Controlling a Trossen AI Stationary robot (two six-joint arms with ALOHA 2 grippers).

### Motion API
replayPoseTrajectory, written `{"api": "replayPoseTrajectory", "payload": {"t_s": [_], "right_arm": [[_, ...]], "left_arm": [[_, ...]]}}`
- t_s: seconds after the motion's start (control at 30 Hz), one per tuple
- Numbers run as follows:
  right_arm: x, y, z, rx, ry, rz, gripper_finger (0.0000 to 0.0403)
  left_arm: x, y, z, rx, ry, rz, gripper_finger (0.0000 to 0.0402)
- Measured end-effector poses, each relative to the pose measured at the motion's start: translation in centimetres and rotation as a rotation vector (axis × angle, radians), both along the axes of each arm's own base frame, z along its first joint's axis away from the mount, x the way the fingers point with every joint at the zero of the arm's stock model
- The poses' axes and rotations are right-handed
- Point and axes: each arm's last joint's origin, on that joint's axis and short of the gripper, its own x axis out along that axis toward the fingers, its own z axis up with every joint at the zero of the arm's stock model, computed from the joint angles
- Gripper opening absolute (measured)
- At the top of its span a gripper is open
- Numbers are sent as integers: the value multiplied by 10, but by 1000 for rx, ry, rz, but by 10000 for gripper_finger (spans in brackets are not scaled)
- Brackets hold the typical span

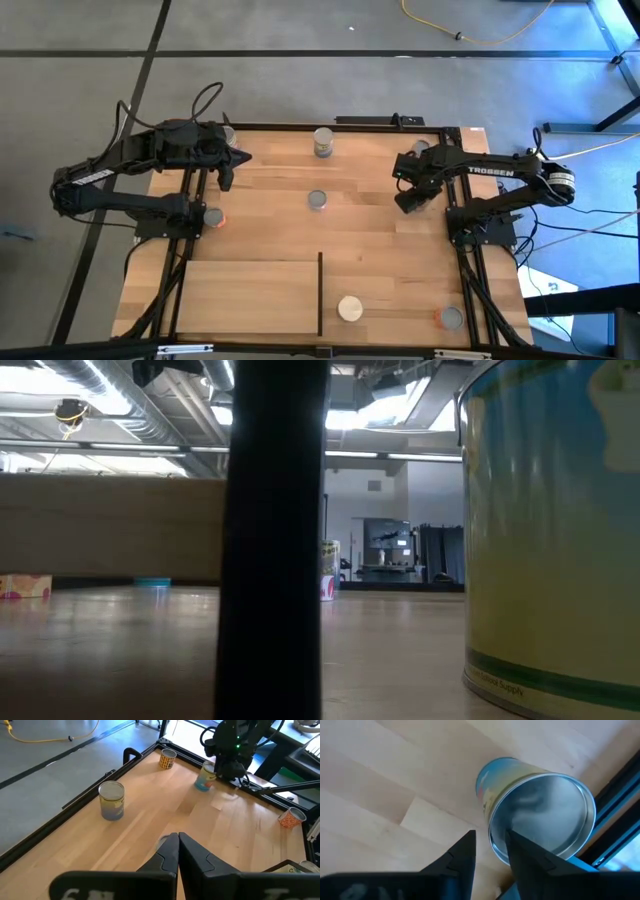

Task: Pick and place cans onto a shelf
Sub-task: Put the canned tomatoes on the shelf

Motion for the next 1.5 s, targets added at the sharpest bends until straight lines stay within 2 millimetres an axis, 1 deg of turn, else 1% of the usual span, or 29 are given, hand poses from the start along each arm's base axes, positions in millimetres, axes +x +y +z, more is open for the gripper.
{"api": "replayPoseTrajectory", "payload": {"t_s": [0.2, 0.53, 0.8, 1.27, 1.5], "right_arm": [[-2, -5, 0, -9, 4, -37, 83], [-4, -12, -1, -13, 0, -76, 78], [-4, -13, -1, -12, 2, -81, 75], [-4, -13, -1, -21, 2, -80, 18], [-4, -13, -1, -25, 6, -78, 15]], "left_arm": [[0, 0, 0, 0, 0, 0, 0], [0, 0, 1, 4, -15, -1, 0], [0, 0, 1, 6, -15, -1, 0], [0, 0, 1, 6, -15, -1, 0], [0, 0, 1, 6, -14, -1, 0]]}}
